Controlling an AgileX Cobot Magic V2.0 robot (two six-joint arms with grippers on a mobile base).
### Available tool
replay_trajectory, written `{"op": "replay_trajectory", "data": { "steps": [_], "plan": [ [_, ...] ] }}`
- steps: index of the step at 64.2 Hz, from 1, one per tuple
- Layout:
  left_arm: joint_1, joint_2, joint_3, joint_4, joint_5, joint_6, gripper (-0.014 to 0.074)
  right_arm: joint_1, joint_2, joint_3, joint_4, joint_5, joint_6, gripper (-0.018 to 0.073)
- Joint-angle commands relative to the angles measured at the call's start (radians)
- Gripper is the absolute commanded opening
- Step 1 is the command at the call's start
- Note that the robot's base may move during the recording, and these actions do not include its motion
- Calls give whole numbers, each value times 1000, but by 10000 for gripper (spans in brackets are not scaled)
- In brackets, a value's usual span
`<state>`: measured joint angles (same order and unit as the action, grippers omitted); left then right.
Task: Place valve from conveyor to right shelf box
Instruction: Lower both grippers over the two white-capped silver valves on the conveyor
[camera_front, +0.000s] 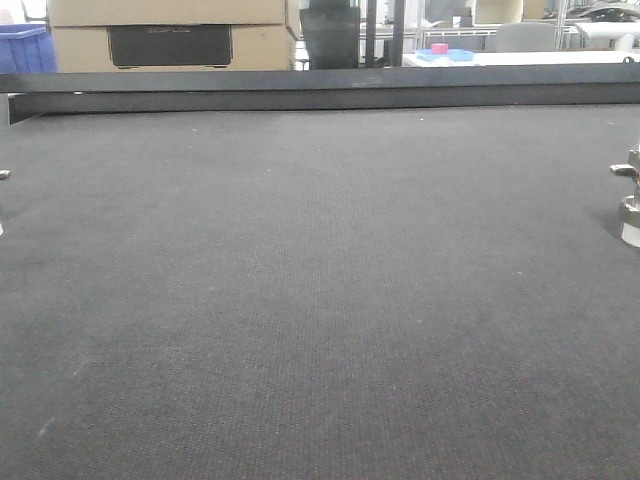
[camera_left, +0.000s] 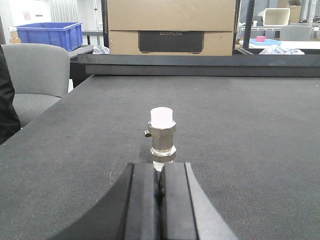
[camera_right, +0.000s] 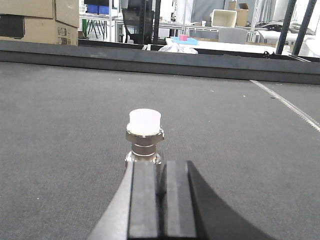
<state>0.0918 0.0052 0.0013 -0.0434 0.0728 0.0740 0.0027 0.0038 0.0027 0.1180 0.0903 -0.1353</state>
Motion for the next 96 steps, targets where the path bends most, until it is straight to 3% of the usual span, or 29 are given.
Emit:
{"op": "replay_trajectory", "data": {
  "steps": [1, 21, 40, 51, 63, 72, 79, 85, 91, 96],
  "plan": [
    [-6, -5, -1, 2, -17, -7, -111, -6, -4, -3, -3, -23, -1, -162],
    [-5, -5, -1, 2, -21, -7, -111, -6, -4, -3, -3, -23, -1, -162],
    [-5, -5, -1, 2, -115, -7, -111, -6, -4, -3, -3, -34, -1, -162],
    [-5, -5, -1, 0, -133, -7, -111, -6, -4, -3, -3, -82, -1, -162],
    [-5, -5, -1, -4, -258, -7, -111, -6, -4, -3, -3, -228, -1, -162],
    [-5, -5, -146, -4, -162, -7, -111, -6, -4, -167, -3, -119, -1, -162],
    [-5, 47, -315, -4, 22, -7, -108, -6, -2, -330, -3, 61, -1, -158],
    [-5, 130, -441, -4, 176, -5, -34, -6, 52, -427, -3, 133, -1, -71],
    [-5, 213, -551, -4, 283, -3, 119, -6, 108, -481, -3, 144, -1, 107],
    [-5, 285, -611, -4, 337, -3, 277, -6, 168, -508, -3, 144, -1, 309]
  ]
}}
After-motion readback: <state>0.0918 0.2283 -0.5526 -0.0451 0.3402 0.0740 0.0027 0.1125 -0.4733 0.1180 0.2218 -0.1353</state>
